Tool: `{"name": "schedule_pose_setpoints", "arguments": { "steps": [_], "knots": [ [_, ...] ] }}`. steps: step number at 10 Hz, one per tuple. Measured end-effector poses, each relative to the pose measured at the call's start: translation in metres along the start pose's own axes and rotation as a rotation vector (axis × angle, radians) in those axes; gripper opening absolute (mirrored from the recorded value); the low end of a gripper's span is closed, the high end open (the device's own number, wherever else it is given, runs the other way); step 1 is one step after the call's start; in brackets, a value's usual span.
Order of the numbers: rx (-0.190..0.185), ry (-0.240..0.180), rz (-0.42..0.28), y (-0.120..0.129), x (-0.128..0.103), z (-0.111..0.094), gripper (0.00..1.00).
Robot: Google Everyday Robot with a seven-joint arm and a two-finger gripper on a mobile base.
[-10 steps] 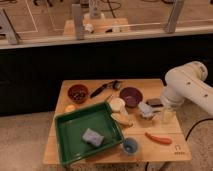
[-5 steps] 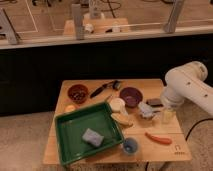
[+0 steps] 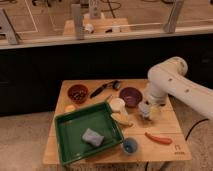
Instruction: Place grapes in table surface
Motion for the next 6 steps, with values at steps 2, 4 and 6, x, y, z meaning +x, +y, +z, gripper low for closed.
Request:
{"name": "schedule_pose_setpoints", "arguments": {
  "steps": [2,4,6],
  "knots": [
    [-0.003,-0.043,-0.034,-0.023,-0.045,0.007,0.8],
    [-0.019,-0.104,-0.087,-0.04,-0.078,0.013,0.8],
    [-0.013,-0.151,-0.157,-0.048,-0.108,0.014,0.8]
  ]
}}
